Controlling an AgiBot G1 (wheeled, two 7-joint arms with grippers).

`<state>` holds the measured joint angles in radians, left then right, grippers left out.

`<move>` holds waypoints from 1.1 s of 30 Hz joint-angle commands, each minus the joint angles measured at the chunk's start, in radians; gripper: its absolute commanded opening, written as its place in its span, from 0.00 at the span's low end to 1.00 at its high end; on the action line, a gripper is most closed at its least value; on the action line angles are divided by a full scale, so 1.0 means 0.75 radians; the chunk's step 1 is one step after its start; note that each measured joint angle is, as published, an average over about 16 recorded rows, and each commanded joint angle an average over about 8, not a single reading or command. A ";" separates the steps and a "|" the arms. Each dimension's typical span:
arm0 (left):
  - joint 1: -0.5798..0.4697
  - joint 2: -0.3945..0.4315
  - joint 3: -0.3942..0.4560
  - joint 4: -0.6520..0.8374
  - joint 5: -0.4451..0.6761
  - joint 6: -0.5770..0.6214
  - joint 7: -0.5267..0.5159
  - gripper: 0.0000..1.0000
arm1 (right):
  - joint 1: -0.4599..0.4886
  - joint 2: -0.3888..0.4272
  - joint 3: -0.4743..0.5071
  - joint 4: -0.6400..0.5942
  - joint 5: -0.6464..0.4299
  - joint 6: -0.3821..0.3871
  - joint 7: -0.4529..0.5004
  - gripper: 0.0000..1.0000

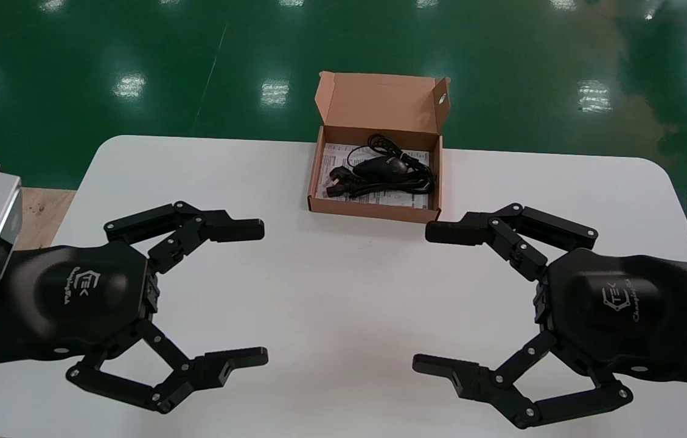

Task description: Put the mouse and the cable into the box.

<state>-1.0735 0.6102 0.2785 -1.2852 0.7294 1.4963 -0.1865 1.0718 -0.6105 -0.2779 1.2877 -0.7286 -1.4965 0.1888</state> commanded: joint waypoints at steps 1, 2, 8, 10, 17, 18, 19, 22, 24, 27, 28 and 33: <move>-0.001 0.001 0.001 0.001 0.001 -0.001 0.001 1.00 | 0.001 0.000 0.000 -0.001 0.000 0.000 0.000 1.00; -0.001 0.001 0.001 0.002 0.001 -0.001 0.001 1.00 | 0.001 0.000 0.000 -0.001 0.000 0.000 0.000 1.00; -0.003 0.003 0.003 0.004 0.002 -0.003 0.002 1.00 | 0.002 -0.001 -0.001 -0.003 -0.001 0.001 -0.001 1.00; -0.003 0.003 0.003 0.004 0.002 -0.003 0.003 1.00 | 0.002 -0.001 -0.001 -0.003 -0.001 0.001 -0.001 1.00; -0.004 0.004 0.004 0.005 0.002 -0.004 0.003 1.00 | 0.002 -0.001 -0.002 -0.004 -0.002 0.001 -0.002 1.00; -0.004 0.004 0.004 0.005 0.003 -0.004 0.004 1.00 | 0.002 -0.001 -0.002 -0.004 -0.002 0.001 -0.002 1.00; -0.004 0.004 0.004 0.006 0.003 -0.005 0.004 1.00 | 0.003 -0.001 -0.002 -0.004 -0.002 0.001 -0.002 1.00; -0.004 0.005 0.005 0.006 0.003 -0.005 0.004 1.00 | 0.003 -0.001 -0.002 -0.004 -0.002 0.002 -0.002 1.00; -0.004 0.005 0.005 0.006 0.003 -0.005 0.004 1.00 | 0.003 -0.001 -0.002 -0.004 -0.002 0.002 -0.002 1.00; -0.004 0.005 0.005 0.006 0.003 -0.006 0.005 1.00 | 0.003 -0.001 -0.002 -0.005 -0.002 0.002 -0.002 1.00; -0.004 0.005 0.005 0.007 0.003 -0.006 0.005 1.00 | 0.003 -0.001 -0.002 -0.005 -0.002 0.002 -0.002 1.00; -0.005 0.005 0.006 0.007 0.004 -0.006 0.005 1.00 | 0.003 -0.001 -0.002 -0.005 -0.003 0.002 -0.002 1.00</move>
<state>-1.0769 0.6143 0.2827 -1.2799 0.7321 1.4920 -0.1829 1.0743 -0.6111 -0.2797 1.2838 -0.7305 -1.4953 0.1874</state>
